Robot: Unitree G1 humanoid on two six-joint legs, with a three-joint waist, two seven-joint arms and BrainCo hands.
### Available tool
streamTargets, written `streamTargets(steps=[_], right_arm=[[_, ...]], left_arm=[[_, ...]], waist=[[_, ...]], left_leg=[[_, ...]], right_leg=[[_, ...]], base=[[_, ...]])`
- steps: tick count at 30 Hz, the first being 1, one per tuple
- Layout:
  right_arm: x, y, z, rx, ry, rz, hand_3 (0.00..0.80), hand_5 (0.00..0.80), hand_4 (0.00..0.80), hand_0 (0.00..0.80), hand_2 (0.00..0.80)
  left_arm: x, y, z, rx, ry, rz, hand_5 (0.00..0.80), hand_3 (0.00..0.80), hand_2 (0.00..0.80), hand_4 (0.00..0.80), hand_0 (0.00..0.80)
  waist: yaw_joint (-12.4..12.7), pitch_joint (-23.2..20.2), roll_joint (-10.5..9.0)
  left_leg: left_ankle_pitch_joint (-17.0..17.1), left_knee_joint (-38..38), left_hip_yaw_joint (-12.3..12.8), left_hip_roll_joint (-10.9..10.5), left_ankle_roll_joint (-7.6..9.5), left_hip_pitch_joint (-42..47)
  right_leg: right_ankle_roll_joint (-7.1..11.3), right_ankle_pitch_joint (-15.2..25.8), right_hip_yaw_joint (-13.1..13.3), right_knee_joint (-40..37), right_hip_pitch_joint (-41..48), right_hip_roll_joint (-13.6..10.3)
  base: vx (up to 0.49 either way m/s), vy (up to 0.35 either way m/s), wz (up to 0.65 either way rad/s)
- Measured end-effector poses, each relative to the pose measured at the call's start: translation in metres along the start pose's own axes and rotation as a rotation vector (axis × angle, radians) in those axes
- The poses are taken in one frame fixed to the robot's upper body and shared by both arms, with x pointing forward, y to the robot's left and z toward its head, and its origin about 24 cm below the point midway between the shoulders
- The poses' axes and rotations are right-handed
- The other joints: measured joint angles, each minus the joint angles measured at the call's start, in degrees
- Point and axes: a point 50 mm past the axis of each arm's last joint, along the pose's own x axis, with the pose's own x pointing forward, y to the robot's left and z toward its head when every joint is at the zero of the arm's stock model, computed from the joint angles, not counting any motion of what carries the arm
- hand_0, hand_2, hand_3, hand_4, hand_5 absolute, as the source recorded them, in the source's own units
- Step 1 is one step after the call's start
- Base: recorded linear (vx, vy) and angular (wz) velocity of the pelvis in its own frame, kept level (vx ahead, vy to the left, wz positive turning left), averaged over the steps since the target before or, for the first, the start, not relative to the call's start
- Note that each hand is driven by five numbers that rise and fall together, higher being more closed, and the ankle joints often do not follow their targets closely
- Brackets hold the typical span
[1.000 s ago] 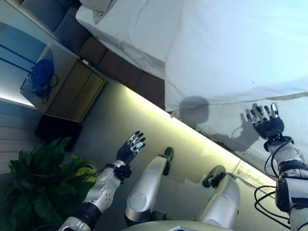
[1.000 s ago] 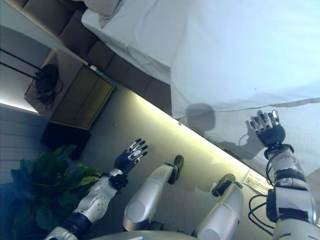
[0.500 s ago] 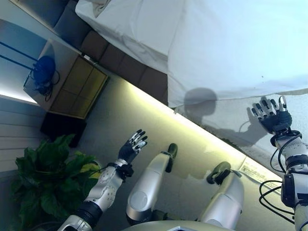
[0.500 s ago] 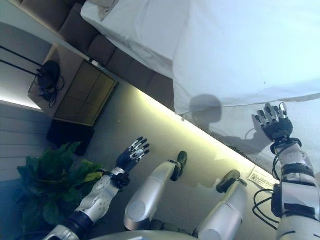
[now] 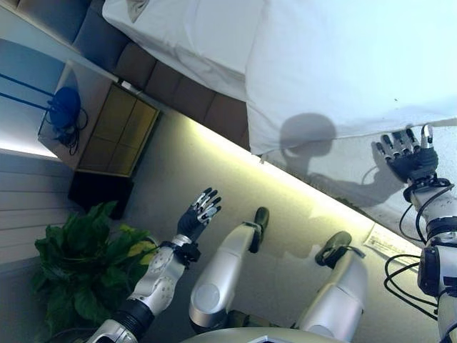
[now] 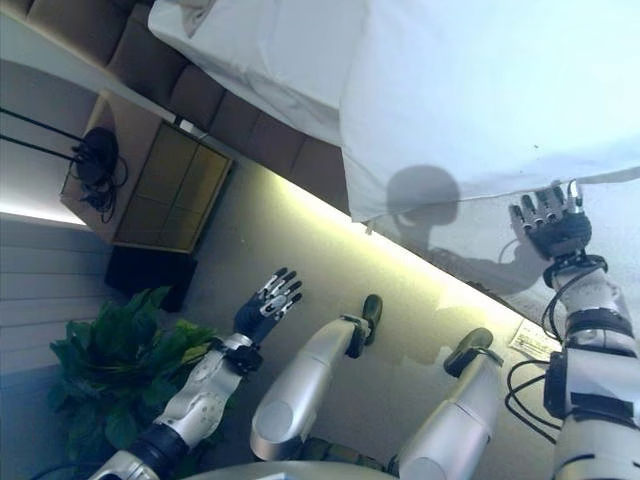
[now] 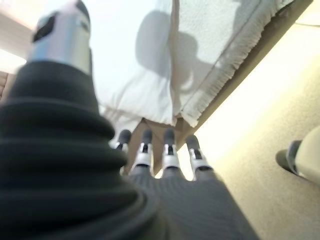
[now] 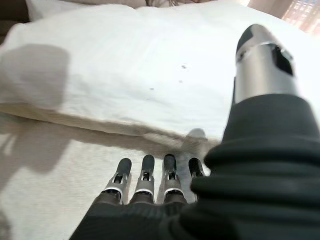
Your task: Make the bed neatly
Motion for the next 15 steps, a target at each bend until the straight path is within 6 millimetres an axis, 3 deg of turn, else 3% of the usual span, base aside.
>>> streamTargets(steps=[10,15], right_arm=[[0.008,0.023,0.02,-0.047,-0.015,0.06,0.0,0.0,0.0,0.0,0.0],[0.008,0.027,0.027,-0.065,-0.01,0.063,0.0,0.0,0.0,0.0,0.0]], left_arm=[[-0.004,-0.002,-0.003,-0.031,-0.01,0.015,0.0,0.0,0.0,0.0,0.0],[-0.006,-0.006,-0.007,-0.039,-0.009,0.0,0.0,0.0,0.0,0.0,0.0]], waist=[[-0.1,0.9,2.51],[0.0,0.8,2.63]], left_leg=[[0.9,-1.6,2.8,-0.3,1.3,0.0],[1.4,-2.5,3.6,-0.5,1.52,-0.1]], right_leg=[[0.56,2.6,2.0,-2.3,-1.8,0.0],[0.76,3.2,2.7,-3.1,-2.7,0.0]], base=[[0.003,0.089,-0.11],[0.002,0.023,-0.06]])
